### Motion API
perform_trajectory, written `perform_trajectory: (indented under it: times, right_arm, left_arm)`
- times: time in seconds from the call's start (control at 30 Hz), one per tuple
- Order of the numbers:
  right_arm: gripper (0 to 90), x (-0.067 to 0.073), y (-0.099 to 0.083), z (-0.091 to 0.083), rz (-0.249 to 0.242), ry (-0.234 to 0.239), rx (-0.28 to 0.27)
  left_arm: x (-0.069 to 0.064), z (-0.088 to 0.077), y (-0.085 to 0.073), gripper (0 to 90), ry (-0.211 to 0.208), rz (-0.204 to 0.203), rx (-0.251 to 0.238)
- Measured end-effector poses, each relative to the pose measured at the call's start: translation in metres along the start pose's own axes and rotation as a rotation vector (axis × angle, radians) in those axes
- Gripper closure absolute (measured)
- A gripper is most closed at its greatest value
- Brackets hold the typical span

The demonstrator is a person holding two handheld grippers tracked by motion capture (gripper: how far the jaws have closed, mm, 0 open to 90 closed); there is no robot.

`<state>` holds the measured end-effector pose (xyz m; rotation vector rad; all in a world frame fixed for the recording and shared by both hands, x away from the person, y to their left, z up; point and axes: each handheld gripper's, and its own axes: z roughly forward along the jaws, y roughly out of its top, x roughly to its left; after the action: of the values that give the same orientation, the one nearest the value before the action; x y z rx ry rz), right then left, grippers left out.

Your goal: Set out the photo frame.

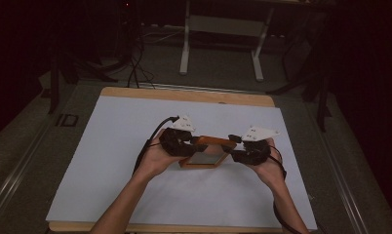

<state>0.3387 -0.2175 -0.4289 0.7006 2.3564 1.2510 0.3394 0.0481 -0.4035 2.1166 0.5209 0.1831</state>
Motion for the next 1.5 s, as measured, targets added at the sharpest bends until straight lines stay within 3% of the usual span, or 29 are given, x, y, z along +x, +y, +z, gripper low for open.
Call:
perform_trajectory:
  times: [0.5,0.73,1.03,1.2,1.5]
  right_arm:
    - [51.1,0.004,0.007,0.002,-0.031,0.064,-0.017]
    - [44.2,0.006,0.012,0.007,-0.052,0.119,-0.036]
    - [39.4,0.011,0.015,0.016,-0.082,0.167,-0.037]
    - [40.2,0.012,0.015,0.018,-0.088,0.195,-0.036]
    - [46.2,0.010,0.012,0.015,-0.108,0.197,-0.035]
  left_arm:
    - [0.000,-0.001,0.019,68.8,-0.011,0.072,0.044]
    - [-0.001,0.002,0.022,68.7,-0.022,0.097,0.041]
    - [-0.006,0.004,0.024,68.6,-0.049,0.161,0.046]
    - [-0.006,0.006,0.026,68.5,-0.063,0.180,0.048]
    - [-0.006,0.009,0.029,67.4,-0.072,0.195,0.046]
